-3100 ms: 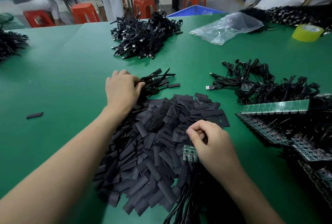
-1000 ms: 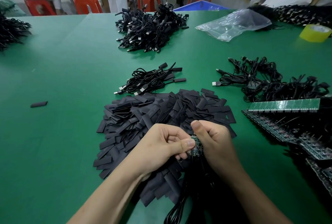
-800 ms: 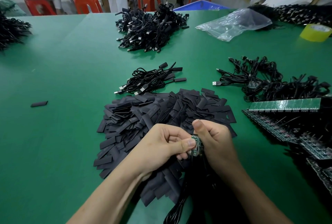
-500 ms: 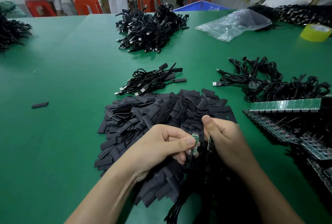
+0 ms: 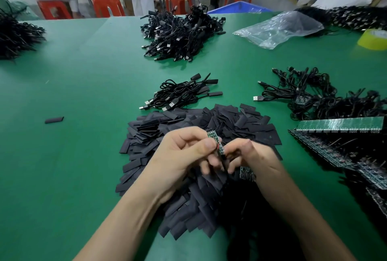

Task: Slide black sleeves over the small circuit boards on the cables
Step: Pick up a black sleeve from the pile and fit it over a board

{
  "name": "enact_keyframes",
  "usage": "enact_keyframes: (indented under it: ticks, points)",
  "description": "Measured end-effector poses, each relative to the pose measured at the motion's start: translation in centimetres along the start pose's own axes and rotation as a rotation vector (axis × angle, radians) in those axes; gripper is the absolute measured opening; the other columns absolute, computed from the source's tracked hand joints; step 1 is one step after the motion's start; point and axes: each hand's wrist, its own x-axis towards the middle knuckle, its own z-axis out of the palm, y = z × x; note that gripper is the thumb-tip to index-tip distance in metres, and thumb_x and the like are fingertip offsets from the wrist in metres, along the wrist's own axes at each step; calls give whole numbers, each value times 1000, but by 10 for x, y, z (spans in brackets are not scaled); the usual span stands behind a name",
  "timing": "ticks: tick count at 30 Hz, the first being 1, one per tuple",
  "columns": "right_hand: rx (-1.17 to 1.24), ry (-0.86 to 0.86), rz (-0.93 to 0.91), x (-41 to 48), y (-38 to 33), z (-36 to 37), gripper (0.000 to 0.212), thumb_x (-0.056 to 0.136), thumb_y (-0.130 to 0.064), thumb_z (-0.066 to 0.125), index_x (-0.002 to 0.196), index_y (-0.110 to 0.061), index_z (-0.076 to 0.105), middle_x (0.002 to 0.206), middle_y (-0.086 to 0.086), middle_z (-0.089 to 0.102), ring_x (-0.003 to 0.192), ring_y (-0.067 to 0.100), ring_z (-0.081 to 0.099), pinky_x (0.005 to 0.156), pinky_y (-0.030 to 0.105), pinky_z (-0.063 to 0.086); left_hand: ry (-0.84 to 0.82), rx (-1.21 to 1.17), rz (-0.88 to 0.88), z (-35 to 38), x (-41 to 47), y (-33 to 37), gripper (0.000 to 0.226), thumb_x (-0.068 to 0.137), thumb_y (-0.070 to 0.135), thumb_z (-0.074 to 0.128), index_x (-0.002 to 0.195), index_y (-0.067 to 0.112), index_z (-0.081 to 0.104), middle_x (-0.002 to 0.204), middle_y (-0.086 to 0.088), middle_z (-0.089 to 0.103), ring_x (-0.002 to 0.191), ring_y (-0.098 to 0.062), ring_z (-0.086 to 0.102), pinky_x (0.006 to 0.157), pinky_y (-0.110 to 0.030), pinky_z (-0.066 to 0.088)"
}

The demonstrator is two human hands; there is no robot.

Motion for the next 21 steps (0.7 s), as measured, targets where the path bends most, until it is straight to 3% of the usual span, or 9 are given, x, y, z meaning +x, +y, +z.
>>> enact_keyframes:
  ticks: [2,5,7,9,11,13,15,18,21]
  points:
    - [106,-127,41,-2,-3,8,37,101,-47,42,96,-28,74,84,8,77,74,14,69,72,22,54,99,159,89,-2,2,-1,9,77,30,81,72,24,77,62,0,65,55,-8,56,57,-20,46]
    - [110,-120,41,-2,-9,10,28,103,-37,48,88,-24,69,67,10,71,58,13,60,62,19,49,195,454,146,-8,5,-2,11,78,37,79,77,26,78,75,-26,61,69,-22,51,69,-36,41]
    - [115,-68,29,-1,-12,9,28,100,-39,51,83,-24,67,56,7,64,53,17,54,58,23,45,172,573,139,-13,5,-1,7,81,33,82,83,26,80,77,-16,68,69,-27,53,69,-37,43]
    - [240,-5,47,-1,-13,9,28,100,-33,52,78,-22,65,49,4,53,48,22,46,52,29,41,38,715,96,-20,4,3,9,83,29,85,90,28,81,74,6,70,64,-15,53,64,-26,42]
    - [476,52,92,2,-17,8,29,100,-27,52,75,-19,63,45,2,42,41,19,39,43,28,37,-177,915,10,-25,1,9,17,81,34,86,96,31,80,79,13,70,67,-5,57,65,-19,45]
    - [637,107,133,6,-23,3,27,98,-28,51,76,-16,60,44,-2,33,36,12,33,36,23,35,-351,1153,-64,-26,-2,14,26,79,44,86,102,36,78,89,16,68,84,-7,63,77,-24,52]
    - [671,152,163,9,-28,-5,26,97,-30,51,79,-13,57,46,-3,29,33,9,29,32,20,29,-407,1386,-91,-23,-5,14,37,77,57,81,109,41,74,96,18,63,97,-3,59,87,-29,51]
    - [455,169,142,14,-33,-20,30,104,-27,48,80,-12,57,49,-3,27,34,9,23,34,19,22,-386,1620,-64,-10,-7,11,46,78,68,72,116,43,66,104,19,58,103,-1,55,87,-28,49]
    - [-72,114,105,22,-31,-24,38,108,-29,48,74,-18,58,51,-3,31,43,13,25,41,25,24,-405,1719,-35,0,-7,10,43,86,64,66,122,40,62,115,16,59,112,-5,57,84,-27,45]
